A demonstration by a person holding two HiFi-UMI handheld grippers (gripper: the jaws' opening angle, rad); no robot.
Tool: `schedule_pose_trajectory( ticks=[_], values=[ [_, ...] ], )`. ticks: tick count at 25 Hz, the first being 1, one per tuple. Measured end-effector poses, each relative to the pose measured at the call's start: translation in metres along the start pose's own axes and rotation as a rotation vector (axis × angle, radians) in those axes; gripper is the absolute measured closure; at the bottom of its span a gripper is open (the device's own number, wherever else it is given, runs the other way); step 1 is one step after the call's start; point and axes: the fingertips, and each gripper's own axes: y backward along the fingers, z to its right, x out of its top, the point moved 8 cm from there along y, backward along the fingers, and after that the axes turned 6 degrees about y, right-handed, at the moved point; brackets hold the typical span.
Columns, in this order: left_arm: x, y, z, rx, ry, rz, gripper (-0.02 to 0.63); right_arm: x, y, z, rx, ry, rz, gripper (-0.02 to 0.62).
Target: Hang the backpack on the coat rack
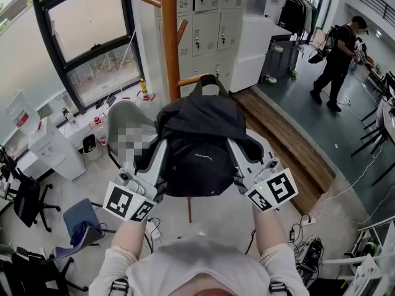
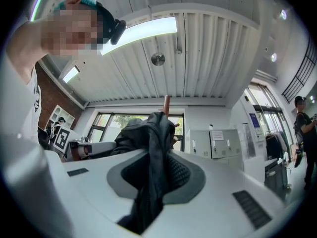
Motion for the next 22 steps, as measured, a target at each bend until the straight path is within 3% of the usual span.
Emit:
schedule_pose_trajectory(
  ticks=[10, 22],
  values=[
    [0.013, -0.018, -0.007, 0.009, -0.01, 0.038, 0.566, 0.007, -0.02, 0.019, 0.016, 0.018, 0.013, 0.529],
    [-0.011, -0.029, -0.019, 0.068, 0.076, -0.036, 0.566, -0.029, -0.031, 0.038, 0.025, -0.071, -0.046, 0.529]
  ],
)
